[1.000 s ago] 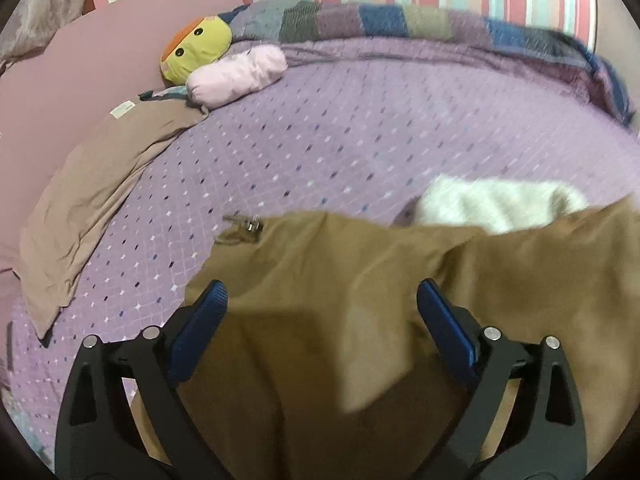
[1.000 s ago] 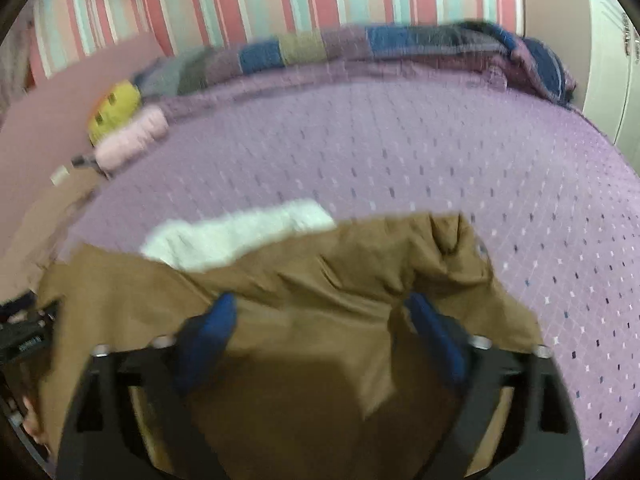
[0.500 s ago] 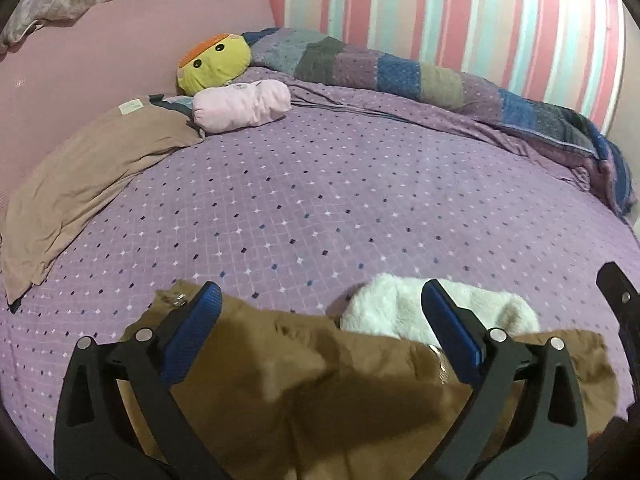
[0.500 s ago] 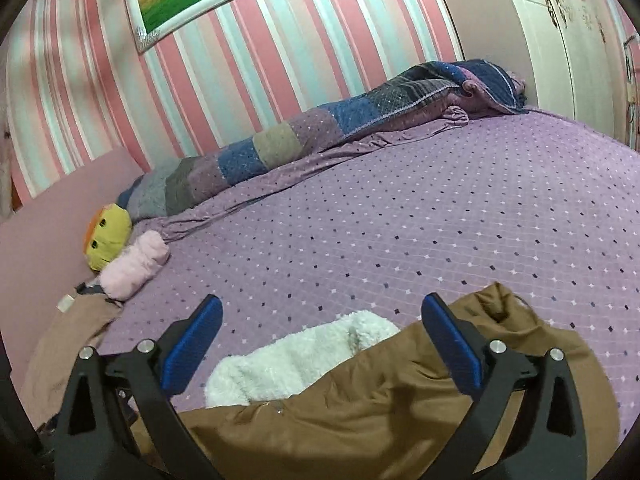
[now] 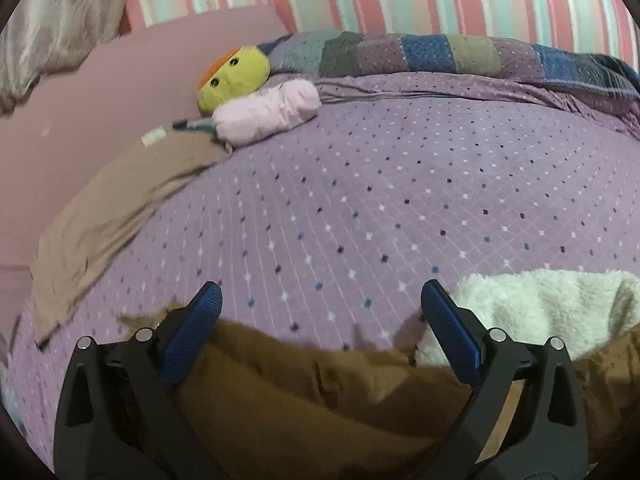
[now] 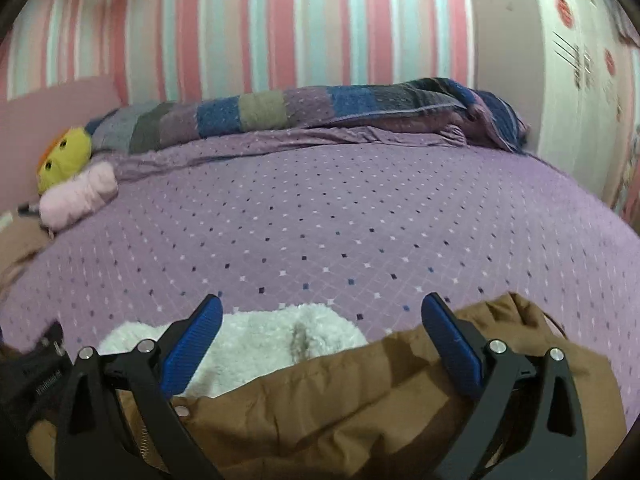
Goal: Fold large clothes
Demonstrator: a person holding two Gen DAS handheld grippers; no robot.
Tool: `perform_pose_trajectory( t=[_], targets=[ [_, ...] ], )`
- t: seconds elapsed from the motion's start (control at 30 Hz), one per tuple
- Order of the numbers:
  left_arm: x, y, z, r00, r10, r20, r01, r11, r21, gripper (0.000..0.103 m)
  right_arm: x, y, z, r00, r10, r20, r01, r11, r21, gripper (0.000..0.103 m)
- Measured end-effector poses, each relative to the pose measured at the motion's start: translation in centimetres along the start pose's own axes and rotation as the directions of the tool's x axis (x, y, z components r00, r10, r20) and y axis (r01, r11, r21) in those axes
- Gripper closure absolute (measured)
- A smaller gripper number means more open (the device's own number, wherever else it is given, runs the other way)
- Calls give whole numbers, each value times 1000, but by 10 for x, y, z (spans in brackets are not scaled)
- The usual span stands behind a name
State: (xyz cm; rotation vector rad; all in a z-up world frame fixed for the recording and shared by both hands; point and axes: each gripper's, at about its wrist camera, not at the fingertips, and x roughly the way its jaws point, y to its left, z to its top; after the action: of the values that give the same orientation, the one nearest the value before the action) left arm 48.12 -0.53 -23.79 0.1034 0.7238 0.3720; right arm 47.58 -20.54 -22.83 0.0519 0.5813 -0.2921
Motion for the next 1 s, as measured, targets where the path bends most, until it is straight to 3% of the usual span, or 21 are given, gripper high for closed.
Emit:
perform_pose_trajectory(
  t=[0.17,0.3,0.63,0.8,1.0],
  targets=[
    [12,11,2,998,-61,14,60,997,50,4,19,7,0,996,83,-38,-87,991,-100,3],
    [19,20,0,996,-87,36,83,992,92,4,29,-6,2,982,178,-68,-184,978,-94,3],
    [66,31,1,990,-140,-34,142,989,47,4,68,-24,1,950,276,-144,-291,951,-101,3],
    [84,30,1,979,-198,-55,199,980,-1,4,94,-32,-1,909,372,-189,-380,925,-9,3],
    [101,27,1,967,-233,-99,233,972,-19,4,112,-29,-4,867,433,-247,-443,896,17,3]
  ],
)
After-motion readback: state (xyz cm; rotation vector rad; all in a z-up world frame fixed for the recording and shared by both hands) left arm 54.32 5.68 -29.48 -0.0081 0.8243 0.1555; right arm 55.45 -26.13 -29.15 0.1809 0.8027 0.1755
